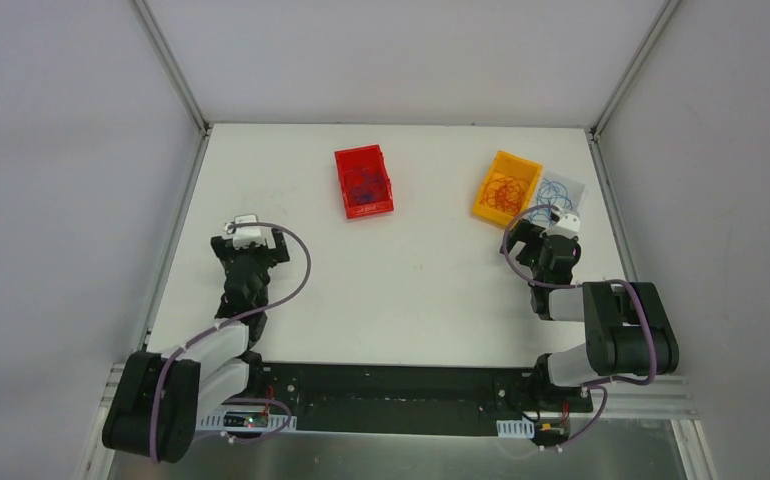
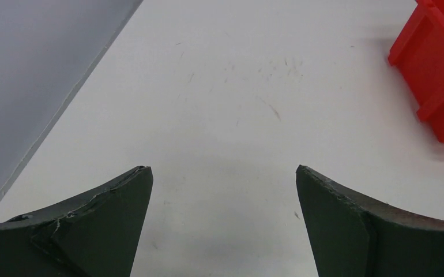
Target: Untangle the cables
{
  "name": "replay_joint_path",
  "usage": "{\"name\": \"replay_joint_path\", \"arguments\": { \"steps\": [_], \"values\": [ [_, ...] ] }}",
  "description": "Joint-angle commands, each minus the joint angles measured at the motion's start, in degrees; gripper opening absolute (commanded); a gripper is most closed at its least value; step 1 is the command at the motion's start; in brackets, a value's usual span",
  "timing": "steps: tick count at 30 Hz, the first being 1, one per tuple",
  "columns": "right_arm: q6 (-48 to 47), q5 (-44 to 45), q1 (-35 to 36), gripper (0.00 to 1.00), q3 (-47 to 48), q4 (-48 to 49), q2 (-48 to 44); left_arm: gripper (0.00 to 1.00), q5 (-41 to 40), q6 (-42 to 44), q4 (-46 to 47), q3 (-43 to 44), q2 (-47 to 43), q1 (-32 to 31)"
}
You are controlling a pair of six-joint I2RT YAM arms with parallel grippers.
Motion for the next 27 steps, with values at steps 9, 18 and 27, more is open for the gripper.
{"name": "replay_joint_path", "arguments": {
  "steps": [9, 18, 27],
  "values": [
    [-0.6, -0.5, -0.3, 0.99, 1.1, 1.5, -1.0, 0.99, 2.8, -0.9, 22.8, 0.1, 24.9, 2.2],
    [-0.6, -0.4, -0.4, 0.99, 1.1, 1.6, -1.1, 0.99, 3.7, -2.4, 8.1, 7.9, 24.8, 4.6],
    [-0.6, -0.5, -0.4, 0.99, 1.1, 1.5, -1.1, 0.99, 11.6, -5.7, 0.6, 11.6, 24.7, 9.1]
  ]
}}
